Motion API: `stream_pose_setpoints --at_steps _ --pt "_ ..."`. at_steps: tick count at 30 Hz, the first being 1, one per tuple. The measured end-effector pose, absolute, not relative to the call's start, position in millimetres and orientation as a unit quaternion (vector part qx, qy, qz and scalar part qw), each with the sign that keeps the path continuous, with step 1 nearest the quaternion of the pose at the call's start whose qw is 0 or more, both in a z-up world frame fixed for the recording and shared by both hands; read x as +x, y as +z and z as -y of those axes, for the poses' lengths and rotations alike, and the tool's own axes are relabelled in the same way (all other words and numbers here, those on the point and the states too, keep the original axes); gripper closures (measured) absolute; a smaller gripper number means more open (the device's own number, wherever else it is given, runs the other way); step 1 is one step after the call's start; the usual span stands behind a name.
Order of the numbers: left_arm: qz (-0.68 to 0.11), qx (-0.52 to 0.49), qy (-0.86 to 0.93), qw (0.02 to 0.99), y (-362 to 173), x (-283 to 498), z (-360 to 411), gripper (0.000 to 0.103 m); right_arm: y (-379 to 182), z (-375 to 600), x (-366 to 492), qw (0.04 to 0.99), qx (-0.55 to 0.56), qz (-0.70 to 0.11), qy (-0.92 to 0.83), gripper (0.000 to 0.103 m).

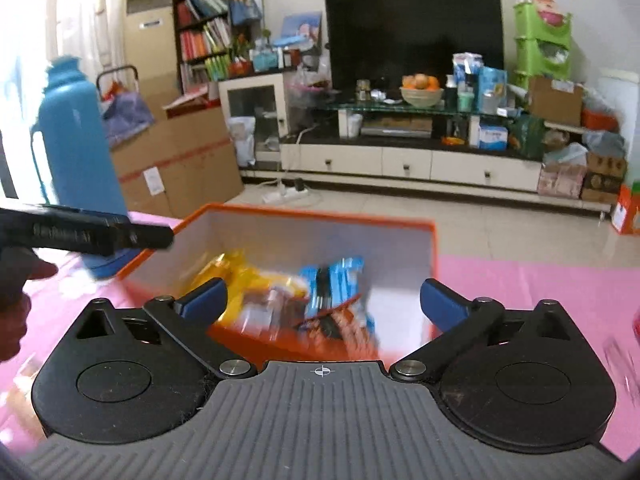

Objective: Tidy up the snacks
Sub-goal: 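Carry both packets over the orange box and open both tools to drop them, then grasp the grey-orange puffed snack bag with the right tool while the left tool reaches the clear bread bag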

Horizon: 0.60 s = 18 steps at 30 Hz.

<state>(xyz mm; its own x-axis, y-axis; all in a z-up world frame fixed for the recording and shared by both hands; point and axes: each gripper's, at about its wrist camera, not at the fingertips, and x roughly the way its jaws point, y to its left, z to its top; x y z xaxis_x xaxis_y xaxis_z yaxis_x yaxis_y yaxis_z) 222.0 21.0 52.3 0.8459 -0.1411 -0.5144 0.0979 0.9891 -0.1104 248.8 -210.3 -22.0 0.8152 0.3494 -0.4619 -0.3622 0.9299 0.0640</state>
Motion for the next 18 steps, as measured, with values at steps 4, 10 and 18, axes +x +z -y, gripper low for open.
stream_pose_setpoints --at_steps 4,10,18 --pt "-0.293 -0.032 -0.046 0.955 28.9 160.4 -12.1 0.021 -47.8 241.2 181.2 0.947 0.025 -0.268 0.173 0.009" --pt "-0.354 0.0 0.0 0.935 -20.3 82.1 3.0 0.021 -112.9 281.5 106.5 0.931 0.108 -0.321 0.132 0.009" --pt "-0.358 0.031 0.068 0.931 -34.6 37.4 -11.4 0.02 -120.7 309.2 99.8 0.929 0.149 -0.318 0.113 0.009"
